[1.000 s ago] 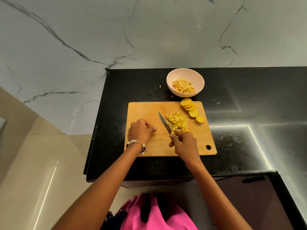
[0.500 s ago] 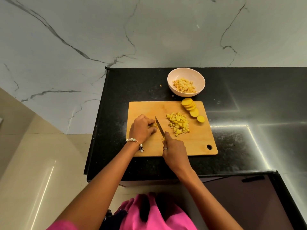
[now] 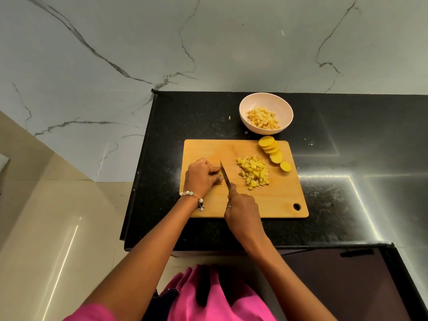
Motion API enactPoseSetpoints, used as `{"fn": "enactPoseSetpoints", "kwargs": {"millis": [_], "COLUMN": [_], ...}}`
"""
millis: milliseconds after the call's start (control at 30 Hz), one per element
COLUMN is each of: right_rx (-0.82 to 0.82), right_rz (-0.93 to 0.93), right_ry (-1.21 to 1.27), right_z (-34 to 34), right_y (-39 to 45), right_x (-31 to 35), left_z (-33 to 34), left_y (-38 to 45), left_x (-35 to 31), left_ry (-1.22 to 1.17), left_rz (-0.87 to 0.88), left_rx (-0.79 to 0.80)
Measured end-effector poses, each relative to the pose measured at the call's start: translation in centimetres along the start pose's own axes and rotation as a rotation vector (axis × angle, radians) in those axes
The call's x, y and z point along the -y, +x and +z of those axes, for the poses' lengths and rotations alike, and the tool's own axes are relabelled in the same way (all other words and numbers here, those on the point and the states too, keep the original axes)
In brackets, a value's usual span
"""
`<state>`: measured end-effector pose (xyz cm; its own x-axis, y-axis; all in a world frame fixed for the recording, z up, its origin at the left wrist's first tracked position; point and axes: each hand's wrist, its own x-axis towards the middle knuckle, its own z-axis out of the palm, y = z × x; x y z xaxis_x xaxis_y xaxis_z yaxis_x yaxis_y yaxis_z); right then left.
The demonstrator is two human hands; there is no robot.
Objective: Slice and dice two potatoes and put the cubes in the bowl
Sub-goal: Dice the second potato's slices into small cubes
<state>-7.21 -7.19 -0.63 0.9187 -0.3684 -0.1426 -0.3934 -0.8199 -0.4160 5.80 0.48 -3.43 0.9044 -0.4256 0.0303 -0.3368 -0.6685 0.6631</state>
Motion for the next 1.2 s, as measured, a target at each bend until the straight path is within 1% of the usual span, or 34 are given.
{"fn": "enactPoseSetpoints", "kwargs": {"millis": [200, 333, 467, 667, 1000, 1200], "right_rx": [0.027, 0.013, 0.003, 0.052, 0.023, 0.027], "right_rz": [0.021, -0.001, -0.023, -0.009, -0.016, -0.031], "right_ry": [-0.107, -0.174, -0.135, -0.101, -0.071, -0.082], "right_z": [-0.2, 0.4, 1.7, 1.5, 0.5, 0.7], "right_y": [-0.6, -0.7, -0.4, -2.7, -1.0, -0.6], "right_x": [1.1, 1.9, 1.3, 0.1, 0.2, 0.0], "left_z": [0.2, 0.3, 0.4, 0.5, 0.5, 0.6], "left_y": [-0.1, -0.1, -0.2, -0.4, -0.9, -0.7], "left_x": [0.2, 0.3, 0.2, 0.4, 1.0, 1.1], "left_ry": [-0.014, -0.024, -0.043, -0.085, -0.119, -0.135], "left_rz": [0.009, 0.022, 0.015, 0.004, 0.035, 0.003], "left_rx": [-0.016, -0.024, -0.034, -0.056, -0.036, -0.063]}}
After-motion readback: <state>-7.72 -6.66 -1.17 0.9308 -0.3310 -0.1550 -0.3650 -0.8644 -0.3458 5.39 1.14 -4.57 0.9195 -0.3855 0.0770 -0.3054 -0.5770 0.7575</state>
